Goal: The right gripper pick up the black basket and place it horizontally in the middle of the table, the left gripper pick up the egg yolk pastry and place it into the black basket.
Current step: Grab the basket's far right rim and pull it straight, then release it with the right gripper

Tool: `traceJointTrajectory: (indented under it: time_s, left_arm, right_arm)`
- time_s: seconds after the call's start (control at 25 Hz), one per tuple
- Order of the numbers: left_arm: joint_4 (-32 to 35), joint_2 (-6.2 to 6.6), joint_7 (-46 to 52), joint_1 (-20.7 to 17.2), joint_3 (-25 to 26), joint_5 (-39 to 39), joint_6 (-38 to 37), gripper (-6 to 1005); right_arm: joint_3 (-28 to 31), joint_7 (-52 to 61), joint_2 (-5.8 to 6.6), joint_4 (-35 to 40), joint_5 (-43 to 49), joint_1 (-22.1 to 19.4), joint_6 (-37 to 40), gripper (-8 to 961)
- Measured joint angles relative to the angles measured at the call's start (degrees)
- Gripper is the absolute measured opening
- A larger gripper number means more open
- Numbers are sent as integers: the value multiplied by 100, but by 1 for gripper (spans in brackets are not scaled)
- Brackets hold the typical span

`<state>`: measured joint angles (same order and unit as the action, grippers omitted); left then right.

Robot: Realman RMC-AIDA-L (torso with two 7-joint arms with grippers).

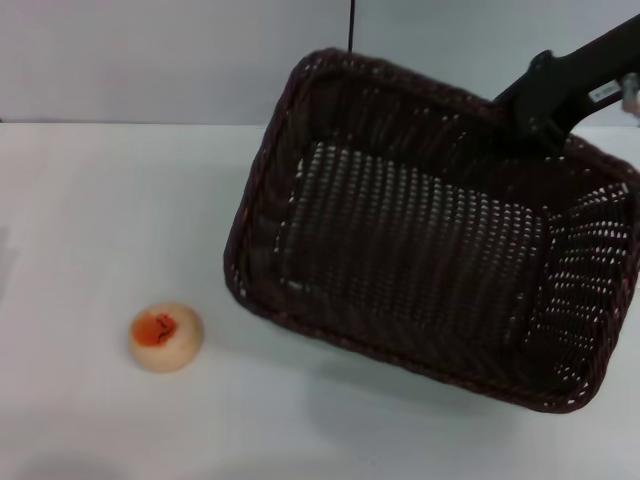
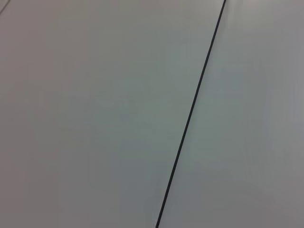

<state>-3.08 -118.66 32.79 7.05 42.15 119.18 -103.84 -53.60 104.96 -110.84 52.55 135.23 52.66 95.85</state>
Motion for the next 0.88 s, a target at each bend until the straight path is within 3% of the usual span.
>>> traceJointTrajectory:
  time_s: [0.4, 0.72, 0.88]
  left_arm:
    - [0, 0, 26, 38, -6, -1, 80, 833]
    - [-15, 0, 30, 0, -67, 0, 93, 833]
    - [-57, 0, 37, -36, -84, 0, 92, 833]
  right_arm:
    - [-439, -444, -232, -46, 16, 88, -144, 141]
    - [-739, -657, -269, -189, 96, 211, -274, 140]
    - [-691, -791, -221, -191, 93, 286, -207, 139]
